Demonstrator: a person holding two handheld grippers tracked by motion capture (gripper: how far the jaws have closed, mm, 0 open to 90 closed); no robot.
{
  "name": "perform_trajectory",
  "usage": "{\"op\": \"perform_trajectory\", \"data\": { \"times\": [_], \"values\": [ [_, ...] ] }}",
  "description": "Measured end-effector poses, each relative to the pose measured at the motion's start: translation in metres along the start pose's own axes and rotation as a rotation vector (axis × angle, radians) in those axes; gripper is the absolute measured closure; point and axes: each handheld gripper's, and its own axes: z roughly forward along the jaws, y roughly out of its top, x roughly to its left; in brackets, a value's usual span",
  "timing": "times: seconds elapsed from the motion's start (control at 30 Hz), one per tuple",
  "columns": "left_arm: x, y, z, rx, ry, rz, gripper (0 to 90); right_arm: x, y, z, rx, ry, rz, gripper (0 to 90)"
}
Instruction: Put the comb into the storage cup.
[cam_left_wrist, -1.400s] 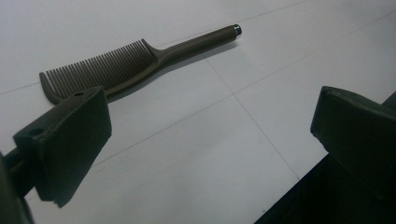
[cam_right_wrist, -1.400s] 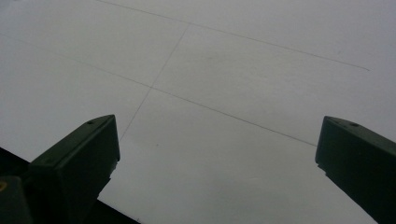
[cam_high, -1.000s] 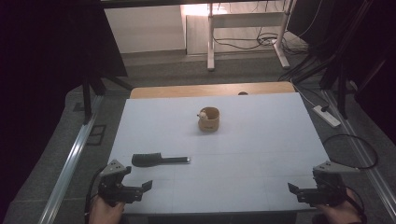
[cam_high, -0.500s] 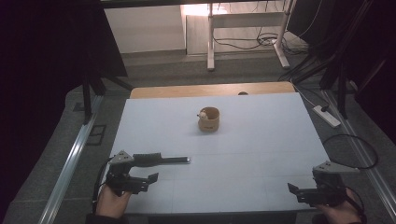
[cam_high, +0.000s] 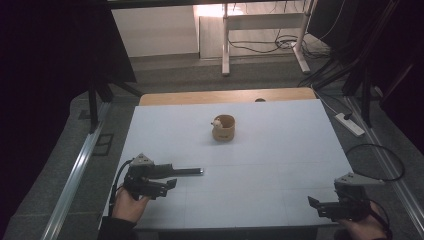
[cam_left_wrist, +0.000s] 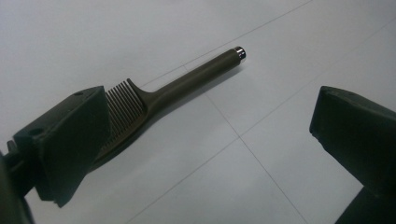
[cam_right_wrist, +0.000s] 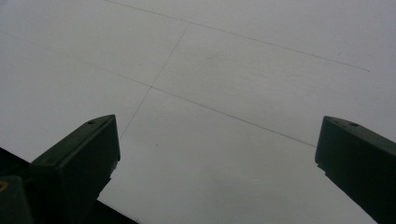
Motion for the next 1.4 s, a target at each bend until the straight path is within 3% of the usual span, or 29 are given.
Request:
{"op": "perform_trajectory", "data": {
  "times": [0.27, 0.73, 1.4],
  "values": [
    [0.0, 0.01, 0.011, 0.029, -0.013, 0.012, 0.0, 0.0, 0.0, 0.0, 0.004, 0.001, -0.002, 0.4],
    [-0.005, 0.035, 0.036, 0.055, -0.058, 0.068, 0.0, 0.0, 0.0, 0.0, 0.002, 0.004, -0.001, 0.6],
    [-0.006, 0.061, 0.066, 0.092, -0.07, 0.078, 0.0, -0.001, 0.0, 0.001, 0.005, 0.007, 0.002, 0.7]
  ]
}}
